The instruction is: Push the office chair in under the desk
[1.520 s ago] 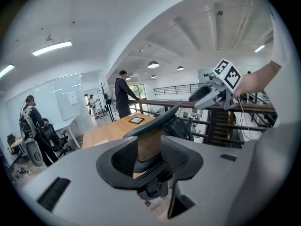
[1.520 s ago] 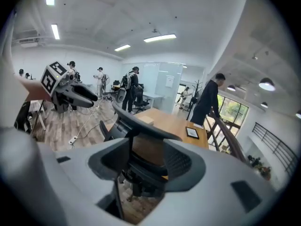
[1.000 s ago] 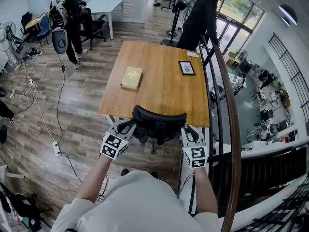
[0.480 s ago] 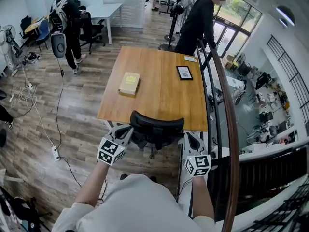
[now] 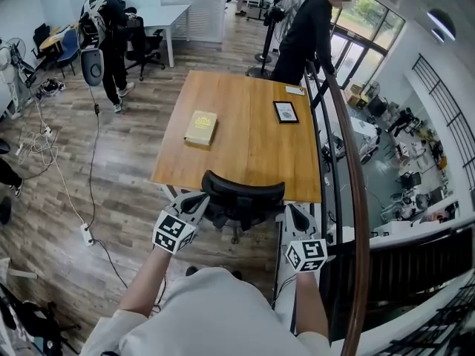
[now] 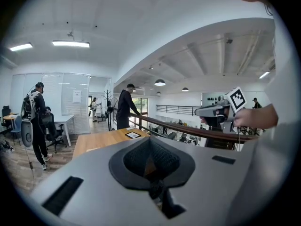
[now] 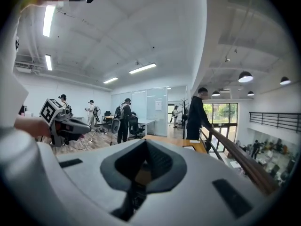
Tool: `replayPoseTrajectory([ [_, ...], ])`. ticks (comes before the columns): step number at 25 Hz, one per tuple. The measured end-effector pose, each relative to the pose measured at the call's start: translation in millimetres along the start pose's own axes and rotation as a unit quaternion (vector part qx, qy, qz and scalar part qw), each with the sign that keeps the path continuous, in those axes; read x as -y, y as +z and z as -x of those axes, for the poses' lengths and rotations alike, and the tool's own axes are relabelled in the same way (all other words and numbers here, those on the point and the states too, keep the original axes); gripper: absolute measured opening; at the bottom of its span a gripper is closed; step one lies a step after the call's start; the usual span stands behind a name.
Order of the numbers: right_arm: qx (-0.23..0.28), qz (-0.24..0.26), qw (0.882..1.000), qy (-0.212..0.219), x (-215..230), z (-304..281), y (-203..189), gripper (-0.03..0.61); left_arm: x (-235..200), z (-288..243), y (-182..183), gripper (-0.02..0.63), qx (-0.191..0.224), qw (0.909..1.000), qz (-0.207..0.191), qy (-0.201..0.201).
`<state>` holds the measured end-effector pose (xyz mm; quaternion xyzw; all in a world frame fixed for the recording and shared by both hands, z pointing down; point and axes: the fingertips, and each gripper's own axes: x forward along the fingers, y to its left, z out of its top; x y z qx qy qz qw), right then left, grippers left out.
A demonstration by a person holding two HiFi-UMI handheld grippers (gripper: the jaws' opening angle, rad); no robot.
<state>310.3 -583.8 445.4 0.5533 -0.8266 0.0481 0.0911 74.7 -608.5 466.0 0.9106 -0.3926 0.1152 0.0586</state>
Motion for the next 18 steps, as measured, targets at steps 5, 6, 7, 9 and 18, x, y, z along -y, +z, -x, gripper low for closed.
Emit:
replayPoseTrajectory([
  [5,0.001,-0.004,1.0,0.0,1.6,-1.6,-1.6,0.002,1.4,-1.9,-3.1,-0.006,0.0,1.0,0.004,-0.002],
  [6,0.0,-0.005,1.0,0.0,2.1,-1.8,-1.8,0.002,1.0,-2.2,-2.9,-0.006,0.001,1.0,0.005,-0.002],
  [7,0.0,-0.008,1.0,0.0,2.4,-1.9,-1.8,0.002,0.4,-2.2,-2.4,-0.006,0.002,1.0,0.005,-0.002],
  [9,0.0,-0.015,1.0,0.002,2.1,-2.6,-1.8,0.002,-1.0,-2.0,-1.5,-0.008,0.003,1.0,0.006,-0.001],
  [18,-0.001,-0.012,1.0,0.008,-1.3,-5.4,1.8,0.002,-4.4,-1.6,0.8,-0.008,0.003,1.0,0.009,0.0],
])
